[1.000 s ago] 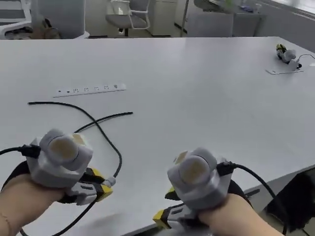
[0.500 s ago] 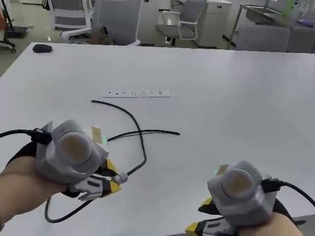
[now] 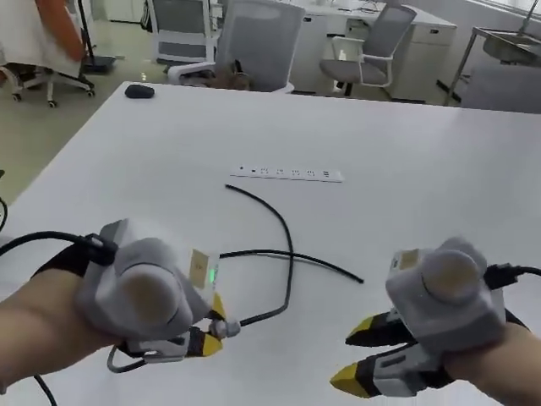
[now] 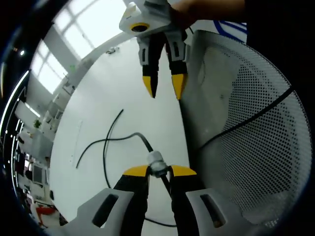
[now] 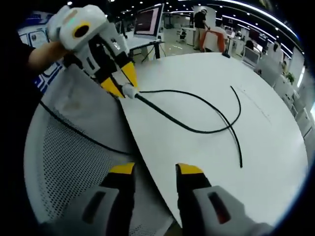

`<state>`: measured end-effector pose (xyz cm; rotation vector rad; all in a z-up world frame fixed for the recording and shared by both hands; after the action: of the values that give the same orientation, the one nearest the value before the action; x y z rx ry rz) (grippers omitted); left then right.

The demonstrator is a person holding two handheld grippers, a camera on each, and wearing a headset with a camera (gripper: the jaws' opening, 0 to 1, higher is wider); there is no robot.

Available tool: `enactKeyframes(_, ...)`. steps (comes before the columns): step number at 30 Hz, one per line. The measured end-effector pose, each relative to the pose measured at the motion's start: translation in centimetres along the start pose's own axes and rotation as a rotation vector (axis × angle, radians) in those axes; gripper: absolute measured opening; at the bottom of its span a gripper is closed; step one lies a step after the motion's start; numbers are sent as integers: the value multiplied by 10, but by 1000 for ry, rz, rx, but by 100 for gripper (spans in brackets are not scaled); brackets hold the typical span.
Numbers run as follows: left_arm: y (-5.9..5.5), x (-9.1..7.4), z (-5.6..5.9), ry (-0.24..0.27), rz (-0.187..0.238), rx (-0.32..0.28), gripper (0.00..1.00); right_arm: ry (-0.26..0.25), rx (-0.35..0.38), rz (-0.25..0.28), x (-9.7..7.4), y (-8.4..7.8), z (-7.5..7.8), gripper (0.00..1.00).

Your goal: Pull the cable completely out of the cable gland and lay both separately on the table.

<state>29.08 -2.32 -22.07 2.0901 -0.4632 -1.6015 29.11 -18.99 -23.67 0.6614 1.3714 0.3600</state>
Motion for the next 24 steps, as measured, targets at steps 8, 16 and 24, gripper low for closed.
enactKeyframes(8, -8, -6, 5, -15, 10, 59, 17, 148, -257, 69, 33, 68, -3, 29)
enactKeyframes(16, -12, -5, 8, -67, 58, 25, 17, 318, -375, 69, 58, 94, -15, 20)
enactKeyframes(24, -10, -2, 8, -97, 71, 21, 17, 348, -423, 40, 65, 92, -18, 14)
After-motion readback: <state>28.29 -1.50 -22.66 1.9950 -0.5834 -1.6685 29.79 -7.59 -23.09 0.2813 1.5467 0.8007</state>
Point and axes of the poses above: the centre of the closed fingertips' face, and the gripper's own axes: x roughly forward along the fingers, z roughly to its right, y roughly out of its top, the point moved 6 cm from there along -x, roughly backward along the fingers, and after that the axes turned 12 degrees about -x, right-handed, at the moved point
